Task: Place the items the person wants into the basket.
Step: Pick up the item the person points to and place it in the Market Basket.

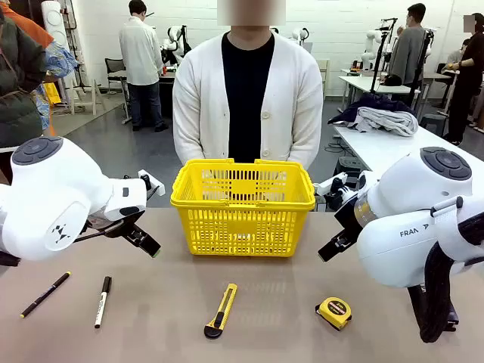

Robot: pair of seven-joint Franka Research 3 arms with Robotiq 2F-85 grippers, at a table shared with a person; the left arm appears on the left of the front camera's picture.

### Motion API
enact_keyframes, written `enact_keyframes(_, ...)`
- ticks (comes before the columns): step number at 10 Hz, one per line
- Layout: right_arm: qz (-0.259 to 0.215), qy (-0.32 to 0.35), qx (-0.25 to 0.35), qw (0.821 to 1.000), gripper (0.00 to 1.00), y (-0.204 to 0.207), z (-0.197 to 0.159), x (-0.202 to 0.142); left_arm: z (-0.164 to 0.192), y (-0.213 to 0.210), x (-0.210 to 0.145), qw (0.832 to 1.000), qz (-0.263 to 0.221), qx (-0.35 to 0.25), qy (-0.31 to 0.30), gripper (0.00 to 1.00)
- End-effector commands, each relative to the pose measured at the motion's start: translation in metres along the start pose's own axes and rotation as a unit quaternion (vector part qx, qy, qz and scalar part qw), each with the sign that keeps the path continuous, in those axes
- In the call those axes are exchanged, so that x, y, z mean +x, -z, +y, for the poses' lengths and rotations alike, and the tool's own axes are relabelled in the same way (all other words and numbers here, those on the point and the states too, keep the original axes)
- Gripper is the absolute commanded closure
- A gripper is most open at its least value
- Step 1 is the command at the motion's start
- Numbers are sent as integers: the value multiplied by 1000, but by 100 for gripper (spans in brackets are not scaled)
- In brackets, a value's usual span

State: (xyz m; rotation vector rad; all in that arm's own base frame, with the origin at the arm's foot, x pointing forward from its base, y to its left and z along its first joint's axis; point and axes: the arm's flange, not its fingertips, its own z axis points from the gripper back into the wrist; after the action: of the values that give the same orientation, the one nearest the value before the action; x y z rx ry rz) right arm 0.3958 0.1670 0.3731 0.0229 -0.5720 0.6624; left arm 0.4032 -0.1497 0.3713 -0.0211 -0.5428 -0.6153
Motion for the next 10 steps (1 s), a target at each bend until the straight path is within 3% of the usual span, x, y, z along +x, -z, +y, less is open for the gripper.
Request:
enact_keyframes(1,0,0,0,1000,0,0,0,0,0,0,0,1000,0,0,0,0)
enact_keyframes(10,0,0,0,1000,0,0,0,0,0,0,0,1000,0,0,0,0)
